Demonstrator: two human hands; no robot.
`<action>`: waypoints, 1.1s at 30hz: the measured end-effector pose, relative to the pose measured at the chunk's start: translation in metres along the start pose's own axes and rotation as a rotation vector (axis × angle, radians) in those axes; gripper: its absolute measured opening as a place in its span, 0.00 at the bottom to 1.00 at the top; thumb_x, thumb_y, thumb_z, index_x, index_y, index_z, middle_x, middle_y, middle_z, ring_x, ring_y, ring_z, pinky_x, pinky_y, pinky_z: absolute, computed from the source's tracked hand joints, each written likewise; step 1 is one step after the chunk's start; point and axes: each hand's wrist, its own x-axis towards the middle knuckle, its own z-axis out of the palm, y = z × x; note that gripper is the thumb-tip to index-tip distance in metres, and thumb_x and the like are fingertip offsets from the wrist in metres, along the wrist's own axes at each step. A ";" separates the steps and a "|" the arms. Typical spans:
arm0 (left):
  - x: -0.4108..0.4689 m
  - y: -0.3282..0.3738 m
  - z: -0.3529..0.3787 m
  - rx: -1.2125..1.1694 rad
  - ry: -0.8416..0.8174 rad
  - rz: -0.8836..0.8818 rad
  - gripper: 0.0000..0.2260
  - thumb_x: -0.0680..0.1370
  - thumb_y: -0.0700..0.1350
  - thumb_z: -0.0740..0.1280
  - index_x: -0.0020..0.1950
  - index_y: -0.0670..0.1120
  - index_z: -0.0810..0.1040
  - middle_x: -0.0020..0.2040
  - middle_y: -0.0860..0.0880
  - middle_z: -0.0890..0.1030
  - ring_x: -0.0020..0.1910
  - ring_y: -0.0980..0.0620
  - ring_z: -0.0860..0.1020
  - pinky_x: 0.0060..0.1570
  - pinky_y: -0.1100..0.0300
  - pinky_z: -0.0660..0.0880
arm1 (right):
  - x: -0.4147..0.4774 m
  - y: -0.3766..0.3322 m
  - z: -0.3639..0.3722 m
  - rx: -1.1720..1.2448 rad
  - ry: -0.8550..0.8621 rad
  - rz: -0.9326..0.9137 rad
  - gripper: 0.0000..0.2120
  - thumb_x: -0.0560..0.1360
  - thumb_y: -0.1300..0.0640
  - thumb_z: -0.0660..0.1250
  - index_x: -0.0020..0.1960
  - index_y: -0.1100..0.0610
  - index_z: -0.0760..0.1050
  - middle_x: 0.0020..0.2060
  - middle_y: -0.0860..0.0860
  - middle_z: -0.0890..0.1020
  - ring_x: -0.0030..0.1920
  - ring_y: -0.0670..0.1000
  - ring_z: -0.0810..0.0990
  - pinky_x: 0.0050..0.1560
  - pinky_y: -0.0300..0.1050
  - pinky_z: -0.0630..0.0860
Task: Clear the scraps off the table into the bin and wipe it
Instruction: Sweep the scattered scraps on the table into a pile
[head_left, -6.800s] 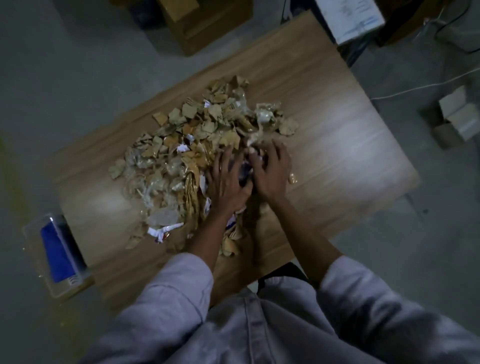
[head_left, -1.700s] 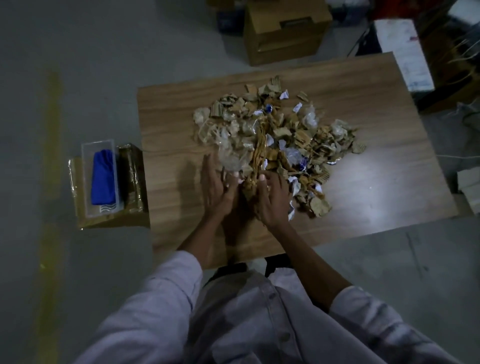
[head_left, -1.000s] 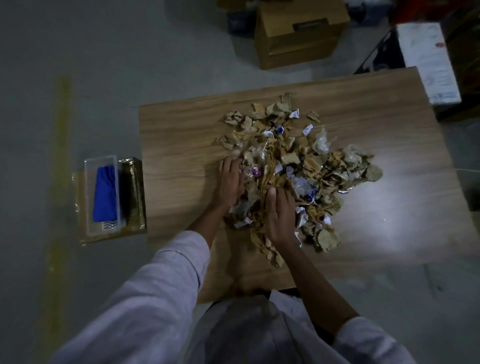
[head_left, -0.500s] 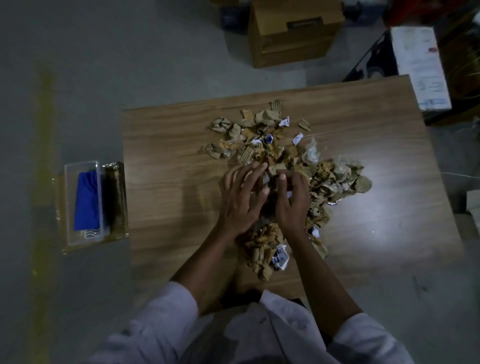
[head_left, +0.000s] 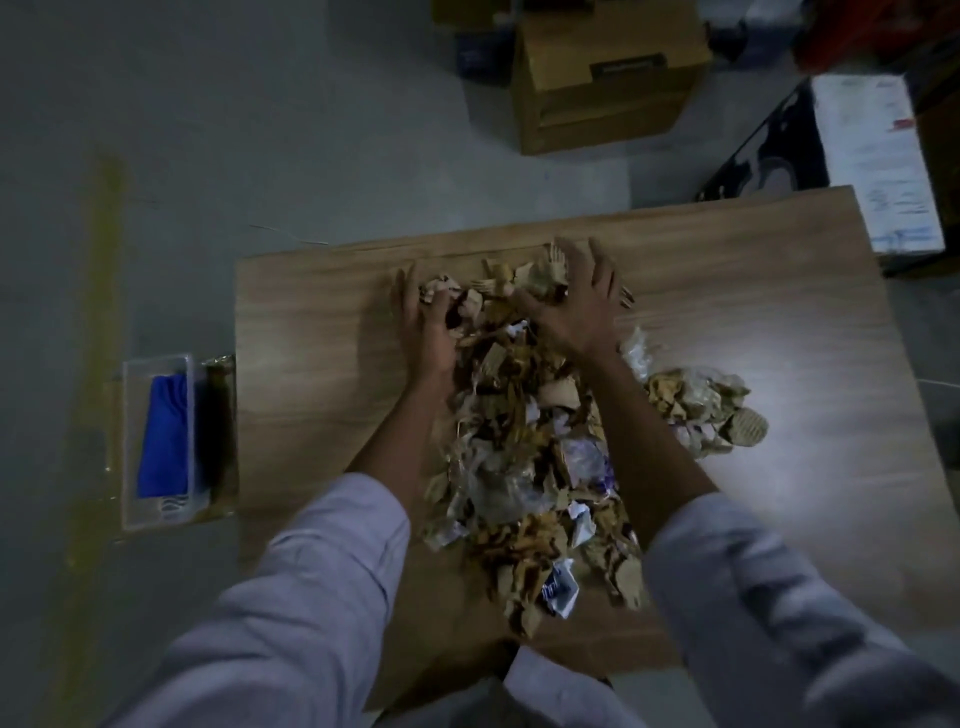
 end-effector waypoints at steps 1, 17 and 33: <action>0.006 0.000 0.005 -0.020 -0.035 -0.014 0.31 0.74 0.63 0.65 0.76 0.54 0.70 0.81 0.49 0.60 0.81 0.51 0.56 0.78 0.43 0.58 | 0.012 0.001 0.000 0.010 -0.068 0.025 0.46 0.68 0.30 0.73 0.79 0.43 0.59 0.81 0.55 0.52 0.80 0.63 0.48 0.76 0.65 0.52; -0.021 0.035 0.023 -0.016 -0.277 0.043 0.22 0.78 0.29 0.56 0.72 0.38 0.72 0.68 0.40 0.73 0.66 0.48 0.73 0.68 0.57 0.71 | -0.002 -0.004 0.039 0.053 -0.118 -0.376 0.19 0.70 0.57 0.70 0.61 0.55 0.80 0.54 0.54 0.78 0.55 0.56 0.74 0.54 0.60 0.75; -0.153 -0.027 -0.038 0.434 -0.404 0.345 0.25 0.85 0.59 0.50 0.81 0.52 0.61 0.82 0.50 0.59 0.82 0.50 0.52 0.78 0.40 0.48 | -0.179 0.040 0.026 -0.315 -0.047 -0.386 0.25 0.80 0.38 0.56 0.74 0.44 0.68 0.80 0.53 0.60 0.81 0.56 0.56 0.74 0.61 0.55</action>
